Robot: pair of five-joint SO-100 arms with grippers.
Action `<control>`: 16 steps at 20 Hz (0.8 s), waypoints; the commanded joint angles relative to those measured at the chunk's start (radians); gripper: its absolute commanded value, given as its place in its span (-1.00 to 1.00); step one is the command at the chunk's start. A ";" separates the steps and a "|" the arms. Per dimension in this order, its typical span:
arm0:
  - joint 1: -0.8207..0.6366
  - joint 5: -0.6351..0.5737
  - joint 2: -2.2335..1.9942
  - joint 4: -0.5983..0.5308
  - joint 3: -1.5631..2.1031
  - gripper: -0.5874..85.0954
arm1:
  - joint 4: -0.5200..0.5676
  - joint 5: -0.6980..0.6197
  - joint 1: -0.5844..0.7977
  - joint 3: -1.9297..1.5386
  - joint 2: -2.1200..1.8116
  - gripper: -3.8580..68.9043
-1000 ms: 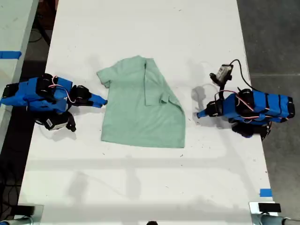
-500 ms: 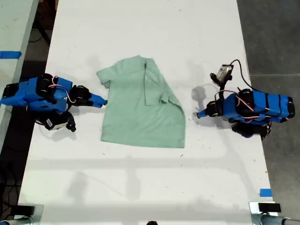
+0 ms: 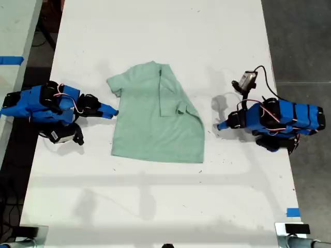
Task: Fold t shirt
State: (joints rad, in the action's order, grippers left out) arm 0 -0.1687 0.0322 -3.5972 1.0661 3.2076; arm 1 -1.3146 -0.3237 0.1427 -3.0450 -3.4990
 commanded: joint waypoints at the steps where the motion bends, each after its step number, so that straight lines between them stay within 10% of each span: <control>1: -0.011 -0.005 -0.009 -0.005 0.002 -0.72 | -0.003 0.020 -0.011 -0.041 -0.009 -0.93; 11: -0.009 -0.109 -0.009 -0.014 -0.014 -0.72 | -0.003 0.023 -0.009 -0.041 -0.009 -0.93; 16: 0.195 -0.117 -0.009 -0.327 -0.018 -0.67 | -0.003 0.021 -0.009 -0.041 -0.009 -0.93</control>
State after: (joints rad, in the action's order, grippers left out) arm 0 -0.0138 -0.0721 -3.5972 0.8391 3.1891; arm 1 -1.3146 -0.3083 0.1427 -3.0450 -3.5005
